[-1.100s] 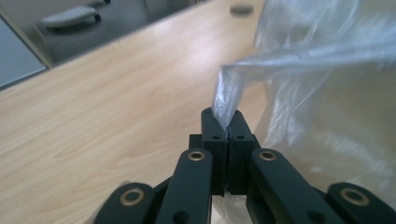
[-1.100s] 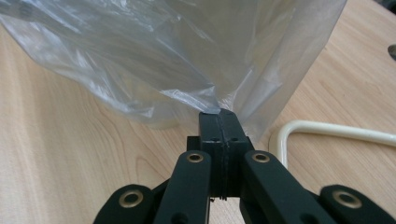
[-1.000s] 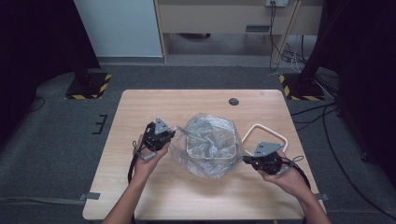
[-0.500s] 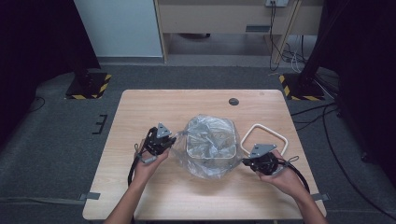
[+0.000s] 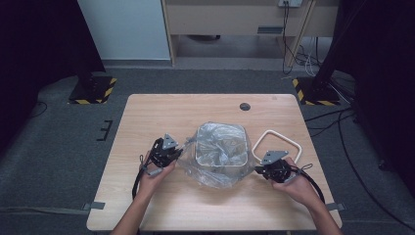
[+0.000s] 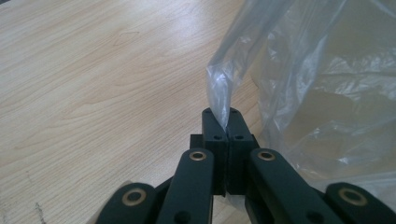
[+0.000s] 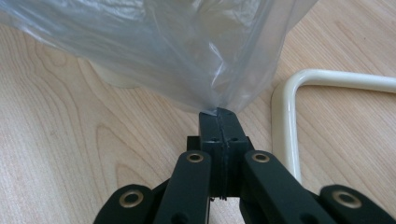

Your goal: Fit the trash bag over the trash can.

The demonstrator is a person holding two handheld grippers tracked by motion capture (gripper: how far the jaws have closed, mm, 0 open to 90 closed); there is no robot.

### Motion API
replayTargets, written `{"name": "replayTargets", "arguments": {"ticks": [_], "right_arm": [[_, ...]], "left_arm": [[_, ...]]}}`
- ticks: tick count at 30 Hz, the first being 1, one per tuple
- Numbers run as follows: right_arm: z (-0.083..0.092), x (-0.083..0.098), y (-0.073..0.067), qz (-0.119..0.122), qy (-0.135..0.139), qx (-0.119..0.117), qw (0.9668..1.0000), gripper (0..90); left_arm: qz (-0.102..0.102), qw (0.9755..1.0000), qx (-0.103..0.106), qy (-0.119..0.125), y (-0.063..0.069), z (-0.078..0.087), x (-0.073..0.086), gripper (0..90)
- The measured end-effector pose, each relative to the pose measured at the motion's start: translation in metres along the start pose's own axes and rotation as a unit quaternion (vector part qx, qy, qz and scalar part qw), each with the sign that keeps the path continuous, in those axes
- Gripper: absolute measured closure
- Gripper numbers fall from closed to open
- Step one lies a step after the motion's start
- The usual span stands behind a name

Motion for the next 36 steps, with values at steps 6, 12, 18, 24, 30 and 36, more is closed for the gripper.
{"name": "replayTargets", "arguments": {"ticks": [6,12,18,24,30,36], "right_arm": [[-0.003,0.003,0.000,-0.002,-0.003,0.000,1.0000,90.0],[-0.004,0.003,0.000,-0.006,0.004,-0.001,1.0000,90.0],[0.005,-0.001,-0.003,-0.017,0.029,0.001,0.9994,79.9],[0.025,-0.006,-0.008,-0.021,0.059,0.004,0.9980,60.7],[0.040,-0.006,-0.010,-0.022,0.078,0.006,0.9966,48.4],[0.057,-0.003,-0.009,-0.033,0.100,0.007,0.9944,45.8]], "left_arm": [[-0.003,1.0000,0.003,-0.003,0.003,-0.004,0.001,89.4],[-0.006,0.9999,-0.006,0.010,0.004,0.000,0.001,80.2],[-0.017,0.9984,-0.022,0.050,0.006,0.014,-0.007,61.0],[-0.035,0.9964,-0.025,0.073,0.011,0.032,-0.014,53.5],[-0.041,0.9947,-0.022,0.092,0.015,0.044,-0.017,51.3],[-0.061,0.9923,-0.013,0.107,0.022,0.055,-0.019,49.8]]}}
Point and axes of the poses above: each handheld gripper's, and its own axes: z roughly backward along the jaws, x roughly out of its underside, y roughly to its right, the point moved 6 cm from there along -z, roughly forward along the jaws, and after that the axes turned 3 degrees about -y, right-handed, at the moved point
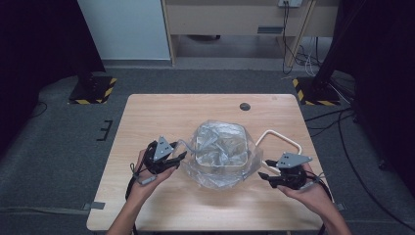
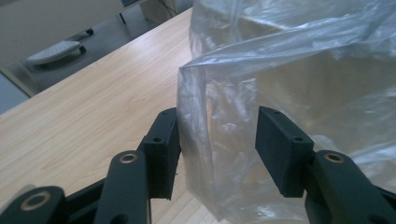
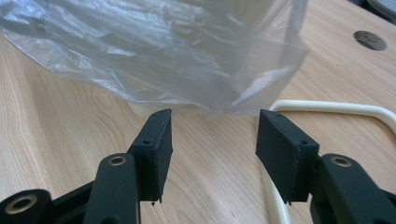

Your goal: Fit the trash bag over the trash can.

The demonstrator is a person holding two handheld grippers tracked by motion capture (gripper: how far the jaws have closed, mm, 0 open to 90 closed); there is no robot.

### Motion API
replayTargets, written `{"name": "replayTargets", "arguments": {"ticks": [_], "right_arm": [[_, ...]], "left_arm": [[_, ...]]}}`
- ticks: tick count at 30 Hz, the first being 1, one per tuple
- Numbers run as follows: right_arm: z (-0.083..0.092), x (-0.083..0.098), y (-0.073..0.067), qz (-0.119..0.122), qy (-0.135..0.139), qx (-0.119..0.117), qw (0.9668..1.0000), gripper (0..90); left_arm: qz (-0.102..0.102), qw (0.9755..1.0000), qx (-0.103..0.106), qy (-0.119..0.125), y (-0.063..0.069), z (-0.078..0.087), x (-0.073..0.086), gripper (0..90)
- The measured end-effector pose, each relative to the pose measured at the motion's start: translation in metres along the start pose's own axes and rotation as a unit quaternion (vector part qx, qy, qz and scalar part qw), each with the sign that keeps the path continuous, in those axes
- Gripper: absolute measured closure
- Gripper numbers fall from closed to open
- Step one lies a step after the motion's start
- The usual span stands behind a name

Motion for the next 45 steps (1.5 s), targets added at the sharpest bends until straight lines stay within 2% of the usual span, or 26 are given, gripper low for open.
{"name": "replayTargets", "arguments": {"ticks": [5,8,12,14,17,21,24,27,29,31,32,34,36,41,45], "right_arm": [[0.011,-0.004,0.007,-0.010,0.017,0.014,0.9997,48.1],[0.016,-0.013,0.013,-0.018,0.034,0.025,0.9989,48.9],[0.018,-0.031,0.021,-0.036,0.060,0.035,0.9970,49.0],[0.016,-0.039,0.023,-0.040,0.064,0.037,0.9965,48.9],[0.008,-0.048,0.025,-0.037,0.061,0.042,0.9966,48.5],[-0.007,-0.053,0.028,-0.039,0.041,0.046,0.9973,47.2],[-0.016,-0.055,0.028,-0.040,0.029,0.044,0.9978,45.7],[-0.024,-0.058,0.030,-0.032,0.021,0.051,0.9979,45.3],[-0.028,-0.061,0.032,-0.032,0.017,0.058,0.9977,47.0],[-0.029,-0.063,0.036,-0.028,0.018,0.066,0.9973,54.0],[-0.030,-0.064,0.036,-0.034,0.017,0.067,0.9970,55.3],[-0.031,-0.066,0.038,-0.036,0.021,0.066,0.9970,62.5],[-0.033,-0.069,0.039,-0.034,0.020,0.064,0.9972,66.1],[-0.037,-0.075,0.041,-0.032,0.027,0.073,0.9965,75.7],[-0.042,-0.076,0.042,-0.037,0.024,0.066,0.9968,84.5]], "left_arm": [[-0.023,0.9997,0.002,0.003,0.008,0.005,-0.004,48.7],[-0.034,0.9994,-0.003,0.001,0.009,0.006,-0.006,47.2],[-0.036,0.9993,-0.007,0.003,0.009,0.007,-0.008,45.7],[-0.037,0.9993,-0.008,0.006,0.008,0.008,-0.009,45.3],[-0.036,0.9992,-0.010,0.012,0.006,0.009,-0.010,44.7],[-0.037,0.9991,-0.010,0.016,0.003,0.009,-0.013,42.9],[-0.040,0.9990,-0.009,0.015,0.002,0.006,-0.015,41.6],[-0.045,0.9989,-0.005,0.013,0.002,0.001,-0.017,40.5],[-0.047,0.9988,-0.004,0.010,0.001,-0.001,-0.017,40.8],[-0.047,0.9988,-0.003,0.018,0.002,-0.002,-0.020,44.8],[-0.047,0.9986,-0.007,0.023,0.002,-0.002,-0.022,47.3],[-0.039,0.9987,-0.007,0.032,0.001,-0.001,-0.026,54.0],[-0.028,0.9989,-0.010,0.037,-0.002,-0.001,-0.029,59.9],[0.016,0.9987,0.004,0.049,-0.009,-0.004,-0.038,78.0],[0.045,0.9978,0.002,0.048,-0.015,-0.011,-0.043,85.3]]}}
Point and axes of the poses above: each handheld gripper's, and its own axes: z roughly backward along the jaws, x roughly out of its underside, y roughly to its right, the point moved 6 cm from there along -z, roughly forward along the jaws, and after that the axes turned 3 degrees about -y, right-handed, at the moved point
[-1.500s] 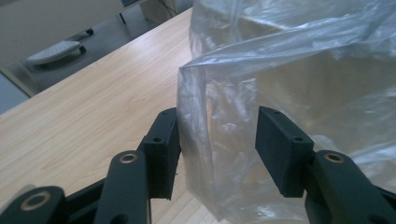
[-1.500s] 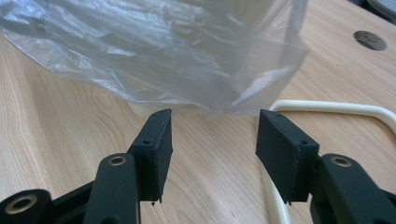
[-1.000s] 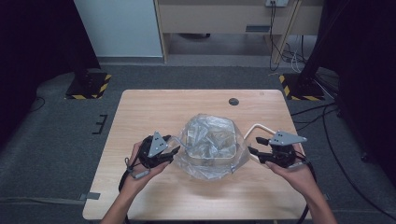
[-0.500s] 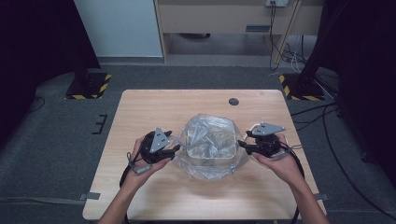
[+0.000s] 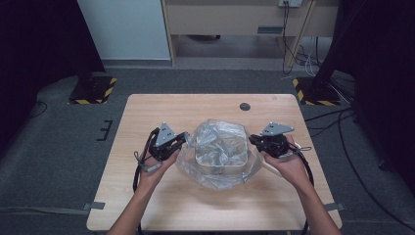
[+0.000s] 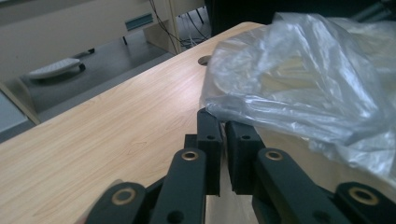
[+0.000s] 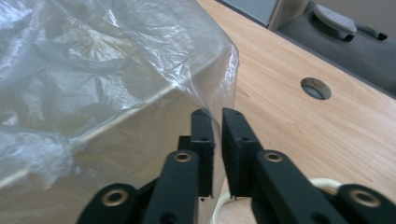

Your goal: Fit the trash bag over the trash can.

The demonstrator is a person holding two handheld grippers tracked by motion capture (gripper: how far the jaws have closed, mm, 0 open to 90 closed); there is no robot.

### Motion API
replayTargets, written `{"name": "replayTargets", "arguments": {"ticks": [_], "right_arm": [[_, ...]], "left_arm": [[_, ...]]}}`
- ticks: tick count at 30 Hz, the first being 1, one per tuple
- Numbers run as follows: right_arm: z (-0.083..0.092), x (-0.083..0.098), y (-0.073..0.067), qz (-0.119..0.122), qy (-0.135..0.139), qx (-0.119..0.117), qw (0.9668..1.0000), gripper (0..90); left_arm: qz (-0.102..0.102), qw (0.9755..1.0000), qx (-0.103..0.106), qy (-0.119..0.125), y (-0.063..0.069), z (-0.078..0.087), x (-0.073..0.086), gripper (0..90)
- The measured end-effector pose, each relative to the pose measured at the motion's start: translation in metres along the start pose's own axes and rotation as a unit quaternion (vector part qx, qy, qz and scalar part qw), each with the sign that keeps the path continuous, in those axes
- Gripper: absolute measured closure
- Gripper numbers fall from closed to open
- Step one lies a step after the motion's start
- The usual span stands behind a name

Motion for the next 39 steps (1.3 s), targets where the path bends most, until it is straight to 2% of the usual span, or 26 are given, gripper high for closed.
{"name": "replayTargets", "arguments": {"ticks": [4,9,12,16,19,21,22,24,25,28,30,32,33,37,38,39], "right_arm": [[-0.008,0.002,0.004,-0.004,-0.011,0.002,0.9999,89.9],[-0.019,0.004,0.006,-0.012,-0.031,0.001,0.9995,90.0],[-0.026,0.005,0.007,-0.018,-0.047,-0.002,0.9987,90.0],[-0.038,0.006,0.006,-0.025,-0.067,-0.011,0.9974,90.0],[-0.046,0.007,0.009,-0.037,-0.076,-0.017,0.9963,90.0],[-0.050,0.008,0.010,-0.042,-0.081,-0.021,0.9956,90.0],[-0.051,0.008,0.010,-0.047,-0.082,-0.023,0.9953,90.0],[-0.052,0.007,0.010,-0.051,-0.078,-0.030,0.9952,90.0],[-0.053,0.007,0.010,-0.051,-0.078,-0.033,0.9951,90.0],[-0.055,0.007,0.008,-0.056,-0.080,-0.040,0.9944,90.0],[-0.056,0.007,0.007,-0.060,-0.083,-0.045,0.9937,90.0],[-0.057,0.008,0.006,-0.061,-0.088,-0.047,0.9931,90.0],[-0.057,0.009,0.007,-0.058,-0.091,-0.044,0.9932,90.0],[-0.062,0.016,0.007,-0.064,-0.114,-0.046,0.9904,90.0],[-0.063,0.017,0.007,-0.069,-0.116,-0.047,0.9897,90.0],[-0.064,0.018,0.007,-0.070,-0.119,-0.048,0.9893,90.0]], "left_arm": [[0.028,0.9992,-0.023,-0.013,-0.009,-0.009,0.000,87.4],[0.064,0.9972,-0.033,-0.021,-0.022,-0.022,0.001,88.1],[0.083,0.9957,-0.030,-0.029,-0.026,-0.031,0.006,88.1],[0.089,0.9943,-0.031,-0.050,-0.032,-0.041,0.015,88.4],[0.095,0.9919,-0.034,-0.077,-0.039,-0.049,0.024,89.3],[0.100,0.9907,-0.027,-0.088,-0.041,-0.053,0.030,89.9],[0.107,0.9891,-0.020,-0.099,-0.041,-0.055,0.035,90.0],[0.102,0.9889,-0.021,-0.106,-0.043,-0.058,0.038,90.0],[0.107,0.9875,-0.014,-0.115,-0.042,-0.059,0.040,90.0],[0.104,0.9869,-0.008,-0.123,-0.041,-0.063,0.043,90.0],[0.111,0.9848,0.004,-0.133,-0.038,-0.065,0.045,90.0],[0.102,0.9862,0.000,-0.131,-0.037,-0.065,0.043,90.0],[0.090,0.9884,-0.007,-0.122,-0.037,-0.064,0.040,90.0],[0.095,0.9889,-0.010,-0.114,-0.037,-0.063,0.036,89.3],[0.103,0.9877,-0.006,-0.118,-0.037,-0.064,0.038,89.2],[0.103,0.9875,-0.007,-0.119,-0.038,-0.065,0.039,88.9]]}}
Point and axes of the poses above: each handheld gripper's, and its own axes: z roughly backward along the jaws, x roughly out of its underside, y roughly to its right, the point moved 6 cm from there along -z, roughly forward along the jaws, and after that the axes turned 3 degrees about -y, right-handed, at the moved point
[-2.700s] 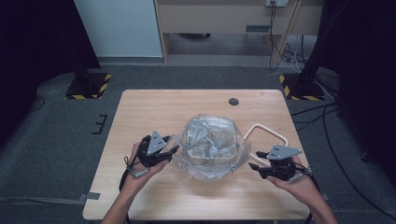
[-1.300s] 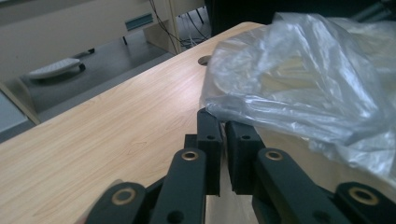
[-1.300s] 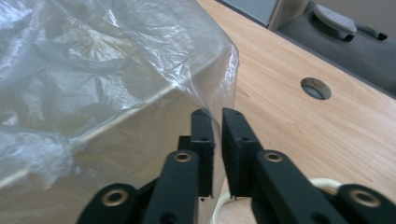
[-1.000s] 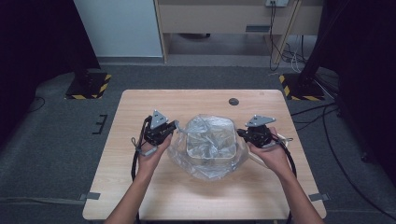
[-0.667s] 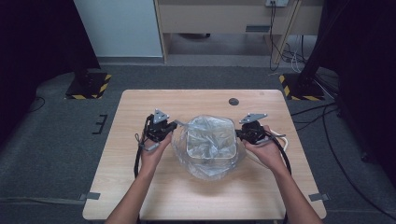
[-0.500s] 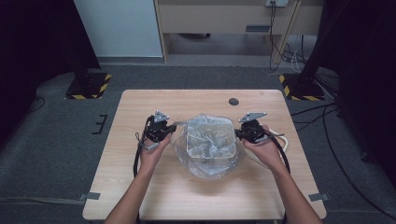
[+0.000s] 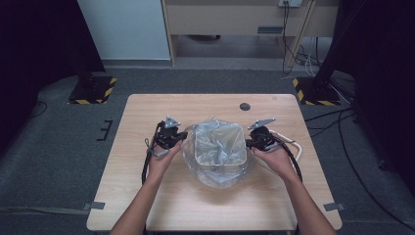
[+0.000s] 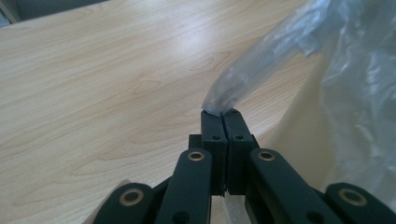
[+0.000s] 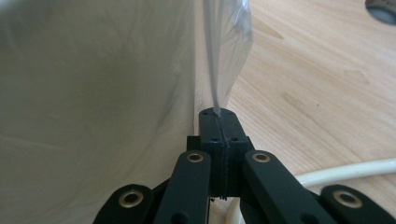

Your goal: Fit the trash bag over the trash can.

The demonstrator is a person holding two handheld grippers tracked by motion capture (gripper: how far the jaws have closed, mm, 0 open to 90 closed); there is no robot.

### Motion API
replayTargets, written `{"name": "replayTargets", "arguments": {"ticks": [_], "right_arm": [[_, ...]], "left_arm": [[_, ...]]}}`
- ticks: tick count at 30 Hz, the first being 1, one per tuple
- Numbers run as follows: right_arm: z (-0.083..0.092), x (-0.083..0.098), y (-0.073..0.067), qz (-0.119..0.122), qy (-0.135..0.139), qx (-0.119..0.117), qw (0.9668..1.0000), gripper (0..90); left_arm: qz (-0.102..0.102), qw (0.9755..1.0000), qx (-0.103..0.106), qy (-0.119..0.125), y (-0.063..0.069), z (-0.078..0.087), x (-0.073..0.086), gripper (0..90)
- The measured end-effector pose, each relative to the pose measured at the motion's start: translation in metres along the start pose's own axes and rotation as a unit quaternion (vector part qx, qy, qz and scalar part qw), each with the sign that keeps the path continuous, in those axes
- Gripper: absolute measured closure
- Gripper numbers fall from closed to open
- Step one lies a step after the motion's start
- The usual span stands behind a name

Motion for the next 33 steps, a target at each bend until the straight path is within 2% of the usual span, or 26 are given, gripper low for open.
{"name": "replayTargets", "arguments": {"ticks": [2,4,5,7,9,11,15,22,25,26,28,31,33], "right_arm": [[-0.001,0.002,0.000,-0.007,-0.008,-0.007,0.9999,90.0],[-0.006,0.007,0.000,-0.007,-0.029,0.001,0.9996,90.0],[-0.007,0.009,0.001,-0.006,-0.029,-0.001,0.9996,90.0],[-0.006,0.011,0.000,0.000,-0.017,-0.004,0.9998,90.0],[-0.006,0.012,-0.001,-0.007,-0.013,-0.005,0.9999,90.0],[-0.006,0.013,0.000,-0.009,-0.012,-0.006,0.9999,90.0],[-0.008,0.014,0.000,-0.025,-0.032,-0.008,0.9991,90.0],[-0.011,0.019,0.000,-0.025,-0.047,-0.012,0.9985,90.0],[-0.011,0.021,0.000,-0.033,-0.051,-0.013,0.9981,90.0],[-0.012,0.021,0.000,-0.028,-0.049,-0.014,0.9983,90.0],[-0.011,0.022,-0.001,-0.030,-0.048,-0.014,0.9983,90.0],[-0.004,0.019,0.001,-0.020,-0.013,0.000,0.9997,78.7],[0.001,0.016,0.001,-0.017,0.009,0.010,0.9998,69.2]], "left_arm": [[0.008,0.9999,-0.001,-0.012,-0.003,-0.005,0.004,89.1],[0.022,0.9994,0.003,-0.026,-0.007,-0.009,0.010,89.3],[0.024,0.9993,0.004,-0.027,-0.008,-0.008,0.012,89.4],[0.021,0.9995,0.000,-0.024,-0.011,-0.005,0.014,89.4],[0.019,0.9995,-0.002,-0.026,-0.012,-0.003,0.015,89.4],[0.013,0.9992,-0.009,-0.038,-0.014,-0.001,0.017,89.6],[0.011,0.9979,-0.016,-0.062,-0.021,0.000,0.025,89.7],[0.006,0.9964,-0.014,-0.083,-0.025,-0.001,0.037,89.5],[0.006,0.9964,-0.019,-0.082,-0.025,-0.001,0.038,88.8],[0.005,0.9964,-0.020,-0.083,-0.026,-0.002,0.039,87.9],[0.004,0.9972,-0.025,-0.071,-0.027,-0.001,0.038,83.3],[0.005,0.9983,-0.038,-0.043,-0.026,0.008,0.032,69.6],[-0.006,0.9985,-0.048,-0.026,-0.024,0.014,0.027,62.3]]}}
Point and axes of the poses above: each handheld gripper's, and its own axes: z roughly backward along the jaws, x roughly out of its underside, y roughly to its right, the point moved 6 cm from there along -z, roughly forward along the jaws, and after that the axes turned 3 degrees about -y, right-handed, at the moved point
